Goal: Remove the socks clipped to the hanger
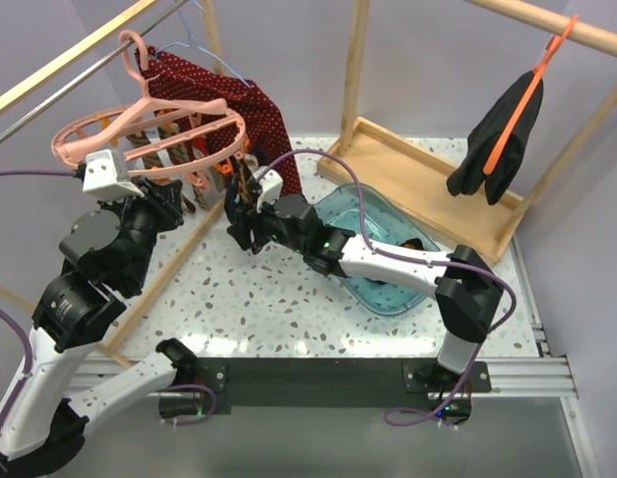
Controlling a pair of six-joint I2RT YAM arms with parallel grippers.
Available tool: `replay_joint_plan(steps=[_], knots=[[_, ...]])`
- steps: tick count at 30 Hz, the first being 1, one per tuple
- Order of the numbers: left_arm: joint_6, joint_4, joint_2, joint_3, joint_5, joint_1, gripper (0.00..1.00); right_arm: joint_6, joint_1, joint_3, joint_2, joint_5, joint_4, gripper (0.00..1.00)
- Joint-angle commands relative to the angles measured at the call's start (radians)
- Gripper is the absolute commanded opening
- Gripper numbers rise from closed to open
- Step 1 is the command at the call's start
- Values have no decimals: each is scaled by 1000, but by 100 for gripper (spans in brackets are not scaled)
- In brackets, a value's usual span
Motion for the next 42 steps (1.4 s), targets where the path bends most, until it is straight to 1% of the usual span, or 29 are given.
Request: replay_joint_plan(steps=[1,2,6,7,8,10,12,13,14,18,21,22,23,25,26,28,29,31,34,35,37,41,42], knots=[[-3,18,-11,33,12,7,0,-5,4,72,16,104,21,60],[-5,18,-11,33,12,8,0,-5,3,74,15,112,23,56],[-5,15,-16,33,12,6,0,-13,4,78,18,134,24,49],[-5,14,-16,33,11,6,0,-17,6,82,19,132,24,40],[-5,12,-17,35,9,7,0,-17,6,80,16,126,21,30],[-3,11,-19,33,9,6,0,-20,9,72,10,114,19,17],[-3,11,-20,32,6,6,0,-23,15,63,-11,88,18,11],[-3,11,-20,30,6,6,0,-25,18,54,-20,80,18,4],[-3,11,-20,29,4,6,0,-31,22,49,-28,71,9,1],[-3,18,-45,4,12,6,0,-36,35,34,-97,25,-30,0],[-11,20,-65,-5,9,6,0,-26,42,40,-137,10,-97,0],[-14,18,-71,-5,11,6,3,-23,48,45,-145,0,-138,0],[-18,17,-77,-8,12,6,11,-19,52,46,-149,-4,-155,0],[-22,15,-91,-10,23,6,20,-13,56,55,-166,-23,-200,0],[-25,8,-94,-10,29,4,31,-8,58,62,-168,-27,-217,0],[-28,2,-102,-10,49,6,39,-8,64,91,-169,-44,-272,0],[-29,-6,-102,-5,60,6,47,-8,67,94,-171,-44,-283,0],[-28,-15,-102,7,110,6,52,-8,78,111,-175,-40,-316,0],[-28,-35,-103,41,181,6,62,-17,90,140,-175,-14,-373,0],[-35,-54,-103,62,195,6,64,-19,93,144,-177,-3,-382,0],[-43,-72,-100,82,241,6,71,-17,99,149,-182,6,-396,0],[-66,-107,-99,115,331,6,74,-20,114,160,-183,16,-416,0],[-71,-107,-99,118,374,6,74,-23,118,164,-185,14,-421,0]])
